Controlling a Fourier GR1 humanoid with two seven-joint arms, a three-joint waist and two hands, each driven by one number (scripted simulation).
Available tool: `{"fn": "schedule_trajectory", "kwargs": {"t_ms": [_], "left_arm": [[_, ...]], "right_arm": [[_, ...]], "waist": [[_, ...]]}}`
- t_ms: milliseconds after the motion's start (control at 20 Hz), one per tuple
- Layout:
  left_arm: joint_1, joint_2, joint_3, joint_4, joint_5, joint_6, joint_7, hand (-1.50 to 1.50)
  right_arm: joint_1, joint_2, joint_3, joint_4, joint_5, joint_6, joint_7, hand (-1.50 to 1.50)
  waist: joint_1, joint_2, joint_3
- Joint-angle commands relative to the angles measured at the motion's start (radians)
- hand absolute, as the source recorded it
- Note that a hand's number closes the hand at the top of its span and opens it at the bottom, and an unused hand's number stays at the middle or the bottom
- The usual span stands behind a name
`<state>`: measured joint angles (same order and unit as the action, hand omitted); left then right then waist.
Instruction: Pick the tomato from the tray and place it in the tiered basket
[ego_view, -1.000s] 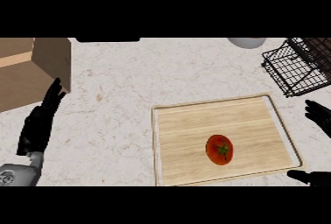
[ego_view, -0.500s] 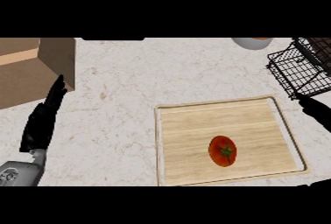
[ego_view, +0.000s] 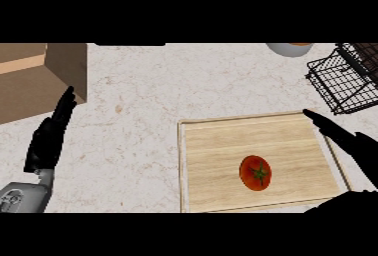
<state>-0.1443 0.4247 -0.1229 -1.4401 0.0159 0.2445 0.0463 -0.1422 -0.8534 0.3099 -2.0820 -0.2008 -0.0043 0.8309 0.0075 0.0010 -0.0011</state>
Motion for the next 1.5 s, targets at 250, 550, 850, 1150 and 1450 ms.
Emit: {"fn": "schedule_trajectory", "kwargs": {"t_ms": [250, 550, 850, 1150, 1450], "left_arm": [[-0.015, -0.013, 0.061, -0.003, -0.040, -0.054, 0.029, 0.00], [-0.080, -0.074, 0.077, 0.085, -0.083, -0.057, 0.007, 0.00], [-0.037, -0.072, 0.103, 0.002, -0.087, -0.095, 0.038, 0.00], [-0.045, -0.093, 0.147, 0.049, -0.101, -0.118, 0.002, 0.00], [-0.027, -0.139, 0.105, -0.024, -0.170, -0.092, 0.042, 0.00]], "right_arm": [[0.002, 0.160, 0.069, -0.022, 0.170, 0.082, 0.135, -1.50], [0.049, 0.236, 0.078, 0.034, 0.306, 0.144, 0.049, -1.50], [0.104, 0.257, 0.061, -0.017, 0.429, 0.190, 0.066, -1.50], [0.094, 0.369, 0.115, -0.037, 0.563, 0.221, 0.132, -1.50], [0.015, 0.470, 0.126, 0.059, 0.585, 0.277, 0.169, -1.50]], "waist": [[-0.009, -0.002, 0.001], [-0.011, -0.001, 0.001], [-0.010, -0.002, 0.001], [-0.009, -0.001, 0.001], [-0.005, -0.001, 0.001]]}}
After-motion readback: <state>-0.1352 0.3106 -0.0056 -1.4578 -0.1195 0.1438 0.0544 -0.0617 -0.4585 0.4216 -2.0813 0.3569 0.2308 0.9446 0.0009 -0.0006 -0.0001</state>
